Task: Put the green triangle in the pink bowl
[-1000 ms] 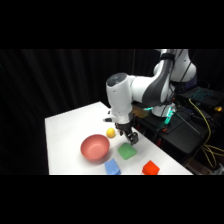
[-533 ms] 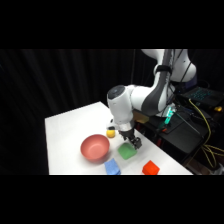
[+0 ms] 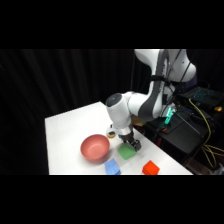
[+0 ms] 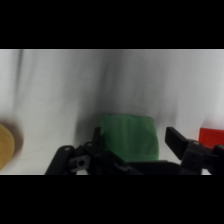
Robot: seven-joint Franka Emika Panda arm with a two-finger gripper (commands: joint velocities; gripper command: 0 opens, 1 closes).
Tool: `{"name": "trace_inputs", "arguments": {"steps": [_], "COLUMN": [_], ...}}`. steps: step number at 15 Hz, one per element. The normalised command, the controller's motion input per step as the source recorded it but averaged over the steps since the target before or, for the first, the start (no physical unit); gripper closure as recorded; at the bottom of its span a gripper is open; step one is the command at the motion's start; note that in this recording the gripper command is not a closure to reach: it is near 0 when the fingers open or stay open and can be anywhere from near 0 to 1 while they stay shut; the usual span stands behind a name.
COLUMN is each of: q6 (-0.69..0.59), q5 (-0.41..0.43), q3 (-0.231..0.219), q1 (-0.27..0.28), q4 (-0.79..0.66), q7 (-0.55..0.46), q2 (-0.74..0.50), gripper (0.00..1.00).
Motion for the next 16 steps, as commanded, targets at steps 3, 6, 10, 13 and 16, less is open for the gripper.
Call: {"name": "trace_inputs", "arguments": {"steps": [3, 6, 10, 13, 16], "q6": [0.08, 0.03, -0.02, -0.02, -0.05], "q5": [0.159, 0.15, 0.14, 0.139, 0.114], "q3": [0.153, 0.131, 0.099, 0.073, 0.055], "q1": [-0.152, -0.138, -0.109, -0.066, -0.026], "q4": [0.13, 0.13, 0.08, 0.01, -0.05], "q7": [-0.36, -0.32, -0.23, -0.14, -0.08], "q2": [0.15, 0.12, 0.02, -0.07, -0.17], "gripper": [0.0, 0.0, 1.0, 1.0, 1.0]}}
